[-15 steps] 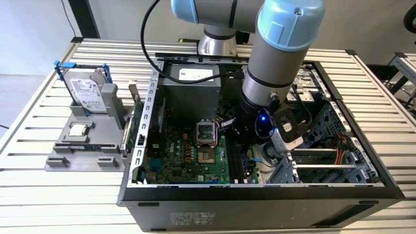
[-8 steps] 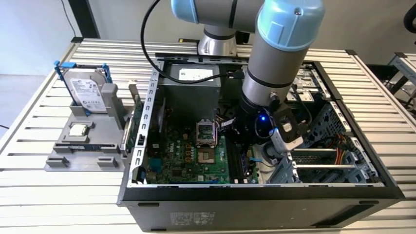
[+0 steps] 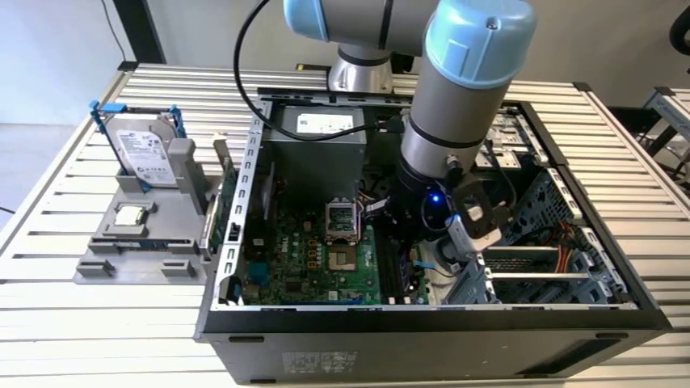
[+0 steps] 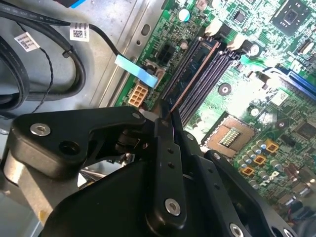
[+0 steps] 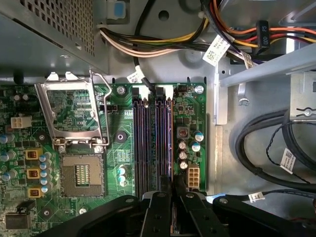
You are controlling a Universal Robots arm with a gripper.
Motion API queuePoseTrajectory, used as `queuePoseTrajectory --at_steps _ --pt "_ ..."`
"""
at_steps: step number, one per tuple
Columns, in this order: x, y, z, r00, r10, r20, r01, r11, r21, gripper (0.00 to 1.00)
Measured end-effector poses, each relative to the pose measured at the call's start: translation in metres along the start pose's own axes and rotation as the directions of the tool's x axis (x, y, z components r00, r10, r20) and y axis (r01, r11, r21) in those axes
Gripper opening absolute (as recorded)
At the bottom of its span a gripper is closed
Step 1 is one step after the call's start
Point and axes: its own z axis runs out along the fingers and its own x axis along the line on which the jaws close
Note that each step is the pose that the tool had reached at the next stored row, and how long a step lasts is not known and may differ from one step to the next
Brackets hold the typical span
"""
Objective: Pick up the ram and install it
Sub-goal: 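Insert the ram into the slot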
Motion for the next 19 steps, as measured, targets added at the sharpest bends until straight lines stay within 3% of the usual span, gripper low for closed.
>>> queuePoseTrajectory --at_steps 13,14,19 --pt "0.0 0.0 0.0008 1.0 0.0 -0.0002 0.0 1.0 -0.0001 0.0" --pt "0.0 0.0 0.0008 1.0 0.0 -0.0002 0.0 1.0 -0.0001 1.0" --pt "0.0 0.0 0.0008 1.0 0.0 -0.0002 0.0 1.0 0.0001 1.0"
